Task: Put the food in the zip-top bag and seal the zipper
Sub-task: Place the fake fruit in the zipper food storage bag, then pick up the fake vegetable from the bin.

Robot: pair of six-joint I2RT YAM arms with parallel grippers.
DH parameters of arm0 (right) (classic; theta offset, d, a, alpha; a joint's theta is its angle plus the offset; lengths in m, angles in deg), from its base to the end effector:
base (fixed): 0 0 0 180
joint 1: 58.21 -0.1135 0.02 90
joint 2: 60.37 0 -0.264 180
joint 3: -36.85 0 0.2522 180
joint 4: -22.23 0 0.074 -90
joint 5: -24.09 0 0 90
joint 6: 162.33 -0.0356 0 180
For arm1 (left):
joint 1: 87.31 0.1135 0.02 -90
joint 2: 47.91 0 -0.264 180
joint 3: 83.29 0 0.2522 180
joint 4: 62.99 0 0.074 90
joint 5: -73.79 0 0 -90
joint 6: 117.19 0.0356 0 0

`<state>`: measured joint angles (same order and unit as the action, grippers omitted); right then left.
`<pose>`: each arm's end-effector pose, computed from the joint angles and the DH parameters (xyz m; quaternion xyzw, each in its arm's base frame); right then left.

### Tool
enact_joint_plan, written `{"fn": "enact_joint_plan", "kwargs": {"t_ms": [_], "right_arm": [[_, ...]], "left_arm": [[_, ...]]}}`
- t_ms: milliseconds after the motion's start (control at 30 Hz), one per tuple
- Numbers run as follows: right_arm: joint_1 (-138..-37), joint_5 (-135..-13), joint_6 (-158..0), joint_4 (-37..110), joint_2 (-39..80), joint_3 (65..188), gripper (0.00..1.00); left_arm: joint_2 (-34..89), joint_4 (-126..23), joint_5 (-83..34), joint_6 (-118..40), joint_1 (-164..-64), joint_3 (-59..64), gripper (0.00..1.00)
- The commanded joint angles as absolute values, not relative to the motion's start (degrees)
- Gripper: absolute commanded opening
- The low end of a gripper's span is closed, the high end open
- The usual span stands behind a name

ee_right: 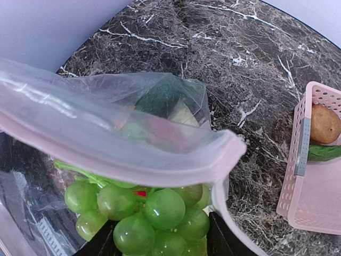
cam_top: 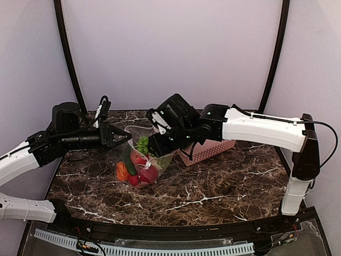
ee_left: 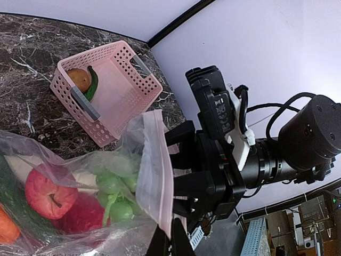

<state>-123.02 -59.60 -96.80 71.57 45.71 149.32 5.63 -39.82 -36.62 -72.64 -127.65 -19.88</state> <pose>0.1839 0.3818 0.3207 -0.2950 0.8669 0.2441 0.3190 0.1567 -0.1493 0.3444 0.0754 0.7760 -0.5174 0.3528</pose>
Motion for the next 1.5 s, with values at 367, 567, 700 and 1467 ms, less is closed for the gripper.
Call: {"fn": "enact_joint_plan", "kwargs": {"t_ms": [367, 567, 700, 1467], "right_arm": [[-123.5, -65.3, -94.6, 67.4, 39.6, 148.5, 0.64], [-123.5, -68.2, -92.6, 65.0, 33.1, 145.2, 0.67], [-123.4, -63.7, -91.9, 65.7, 28.3, 143.2, 0.69], [-98.4, -67.7, -90.5, 66.9, 38.8, 139.3, 0.73]], "left_arm": [[4.0, -39.7, -36.4, -72.2, -127.3, -20.1, 0.01], [4.0, -39.5, -35.7, -71.7, -127.3, -20.5, 0.01], [3.4, -38.0, -33.0, -71.0, -127.3, -21.1, 0.01], [8.6, -39.9, -33.8, -69.9, -125.2, -22.0, 0.01]]}}
